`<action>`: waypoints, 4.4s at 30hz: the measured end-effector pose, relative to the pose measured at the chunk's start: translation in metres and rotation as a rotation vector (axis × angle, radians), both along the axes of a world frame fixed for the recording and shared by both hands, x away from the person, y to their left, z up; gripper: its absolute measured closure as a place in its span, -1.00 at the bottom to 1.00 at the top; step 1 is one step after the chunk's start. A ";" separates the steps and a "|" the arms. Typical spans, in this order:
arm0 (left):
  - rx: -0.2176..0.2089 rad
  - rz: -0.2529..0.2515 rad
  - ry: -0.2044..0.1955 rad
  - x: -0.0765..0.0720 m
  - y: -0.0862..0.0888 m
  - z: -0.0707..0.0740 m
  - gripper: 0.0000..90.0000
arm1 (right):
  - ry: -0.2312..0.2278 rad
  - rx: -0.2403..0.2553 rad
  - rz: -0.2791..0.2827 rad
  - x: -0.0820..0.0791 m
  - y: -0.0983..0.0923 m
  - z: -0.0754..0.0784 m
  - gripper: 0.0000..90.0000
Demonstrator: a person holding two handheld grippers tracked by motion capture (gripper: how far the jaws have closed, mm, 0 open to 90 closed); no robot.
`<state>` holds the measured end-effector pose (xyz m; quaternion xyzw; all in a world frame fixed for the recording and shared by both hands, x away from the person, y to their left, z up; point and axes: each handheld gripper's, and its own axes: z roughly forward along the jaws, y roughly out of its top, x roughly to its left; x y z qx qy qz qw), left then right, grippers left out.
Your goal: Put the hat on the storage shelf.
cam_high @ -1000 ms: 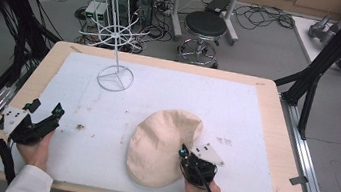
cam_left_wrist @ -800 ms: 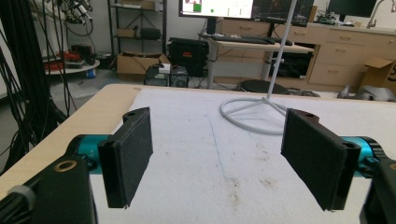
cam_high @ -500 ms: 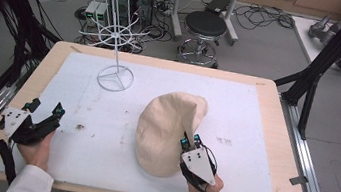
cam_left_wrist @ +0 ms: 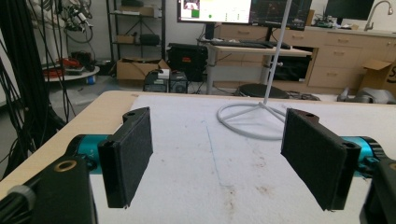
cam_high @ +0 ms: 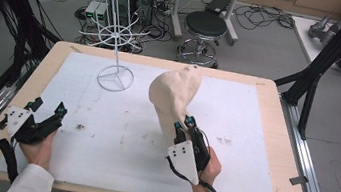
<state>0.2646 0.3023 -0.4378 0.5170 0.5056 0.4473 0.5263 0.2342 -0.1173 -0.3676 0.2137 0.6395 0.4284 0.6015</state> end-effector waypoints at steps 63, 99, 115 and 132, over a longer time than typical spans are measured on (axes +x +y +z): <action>-0.053 0.006 0.004 -0.004 0.017 -0.004 -0.44 | -0.041 0.394 0.305 0.132 0.136 0.108 0.88; -0.055 0.001 0.000 -0.003 0.016 -0.004 -0.44 | 0.187 0.626 0.290 0.140 0.089 0.084 -0.63; -0.040 -0.008 -0.001 -0.001 0.011 -0.003 -0.44 | 0.083 0.580 0.255 0.105 0.027 0.099 -0.73; -0.028 -0.033 -0.011 0.003 0.001 -0.002 -0.44 | 0.079 0.578 0.119 0.068 -0.050 0.091 -0.73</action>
